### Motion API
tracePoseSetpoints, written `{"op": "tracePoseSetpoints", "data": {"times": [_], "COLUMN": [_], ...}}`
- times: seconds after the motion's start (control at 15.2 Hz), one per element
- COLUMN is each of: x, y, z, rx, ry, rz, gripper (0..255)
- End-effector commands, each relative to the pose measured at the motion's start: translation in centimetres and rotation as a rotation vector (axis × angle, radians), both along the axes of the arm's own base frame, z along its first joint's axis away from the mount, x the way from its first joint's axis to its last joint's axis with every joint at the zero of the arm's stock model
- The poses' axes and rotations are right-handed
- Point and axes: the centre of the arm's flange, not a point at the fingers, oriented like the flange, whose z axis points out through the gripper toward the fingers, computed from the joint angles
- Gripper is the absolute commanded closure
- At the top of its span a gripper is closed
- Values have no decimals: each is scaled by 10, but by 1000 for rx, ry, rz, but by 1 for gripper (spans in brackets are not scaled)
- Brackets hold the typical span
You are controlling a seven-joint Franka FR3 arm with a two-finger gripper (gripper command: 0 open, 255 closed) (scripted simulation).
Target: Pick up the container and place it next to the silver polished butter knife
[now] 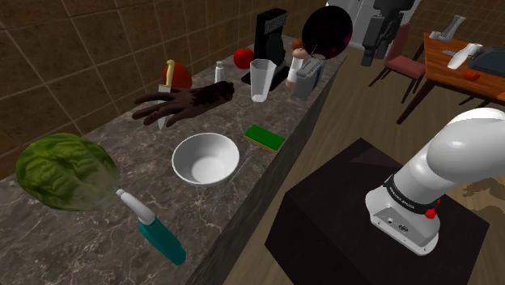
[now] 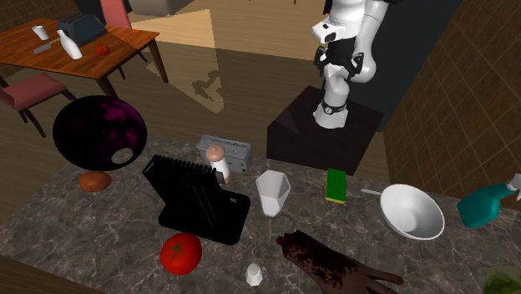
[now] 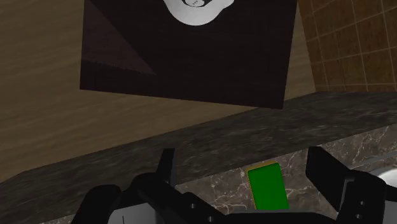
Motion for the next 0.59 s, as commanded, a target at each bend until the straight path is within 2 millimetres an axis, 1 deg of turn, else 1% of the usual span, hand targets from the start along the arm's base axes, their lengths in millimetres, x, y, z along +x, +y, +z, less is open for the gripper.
{"op": "tracePoseSetpoints", "data": {"times": [0.0,0.53], "x": [0,77], "y": [0,-63], "z": [0,-31], "rx": [0,29], "ry": [0,-30], "rz": [0,31], "gripper": [0,0]}}
